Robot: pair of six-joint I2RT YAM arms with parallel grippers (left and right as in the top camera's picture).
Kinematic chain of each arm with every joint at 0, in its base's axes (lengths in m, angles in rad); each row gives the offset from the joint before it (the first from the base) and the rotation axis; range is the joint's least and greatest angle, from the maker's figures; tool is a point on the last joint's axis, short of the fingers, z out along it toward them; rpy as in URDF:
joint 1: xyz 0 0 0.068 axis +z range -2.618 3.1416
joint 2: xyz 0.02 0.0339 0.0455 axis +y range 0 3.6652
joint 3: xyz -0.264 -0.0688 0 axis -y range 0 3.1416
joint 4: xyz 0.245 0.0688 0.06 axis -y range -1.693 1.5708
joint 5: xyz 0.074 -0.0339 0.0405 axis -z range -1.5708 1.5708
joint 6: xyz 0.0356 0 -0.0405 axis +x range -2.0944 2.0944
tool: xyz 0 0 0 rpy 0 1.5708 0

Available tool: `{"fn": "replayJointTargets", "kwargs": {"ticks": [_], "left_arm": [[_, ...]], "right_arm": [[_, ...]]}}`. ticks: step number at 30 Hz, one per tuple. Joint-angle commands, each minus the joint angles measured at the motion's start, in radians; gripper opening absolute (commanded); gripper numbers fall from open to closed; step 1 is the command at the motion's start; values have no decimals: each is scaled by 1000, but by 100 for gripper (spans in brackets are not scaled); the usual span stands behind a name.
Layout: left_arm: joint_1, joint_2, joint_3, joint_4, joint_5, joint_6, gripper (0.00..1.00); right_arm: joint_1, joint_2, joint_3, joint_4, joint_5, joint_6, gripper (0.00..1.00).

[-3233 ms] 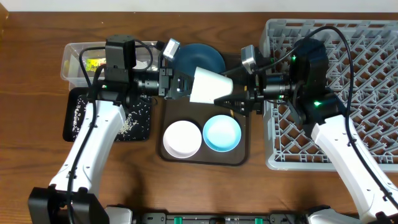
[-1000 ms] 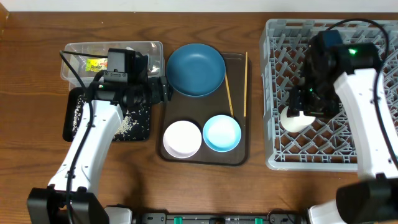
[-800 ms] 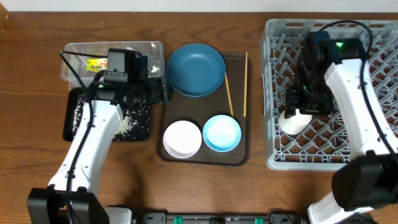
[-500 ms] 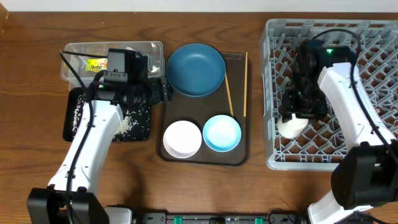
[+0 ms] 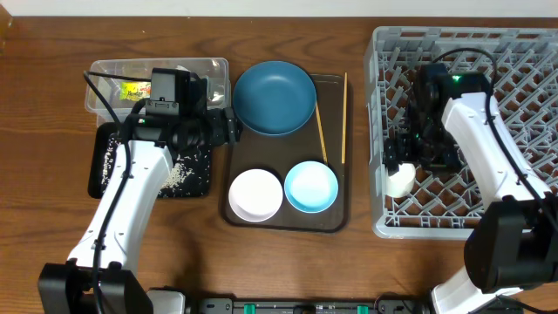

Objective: Sort waste into correct bins and load items into the dishwasher rack
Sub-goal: 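Move the right gripper to the blue plate rim and grasp it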

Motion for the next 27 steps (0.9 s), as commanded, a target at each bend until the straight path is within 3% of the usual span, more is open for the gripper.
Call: {"fn": "replayJointTargets", "kwargs": {"ticks": [1, 11, 22, 27], "left_arm": [[5, 8, 5, -2, -10, 10, 83], [5, 8, 5, 1, -10, 10, 91], [75, -37, 6, -19, -29, 64, 91], [174, -81, 5, -31, -28, 63, 91]], "right_arm": [[8, -13, 107, -18, 6, 0, 91], [121, -50, 396, 14, -27, -2, 88], [365, 27, 237, 312, -77, 89, 79], [376, 109, 154, 556, -28, 254, 73]]}}
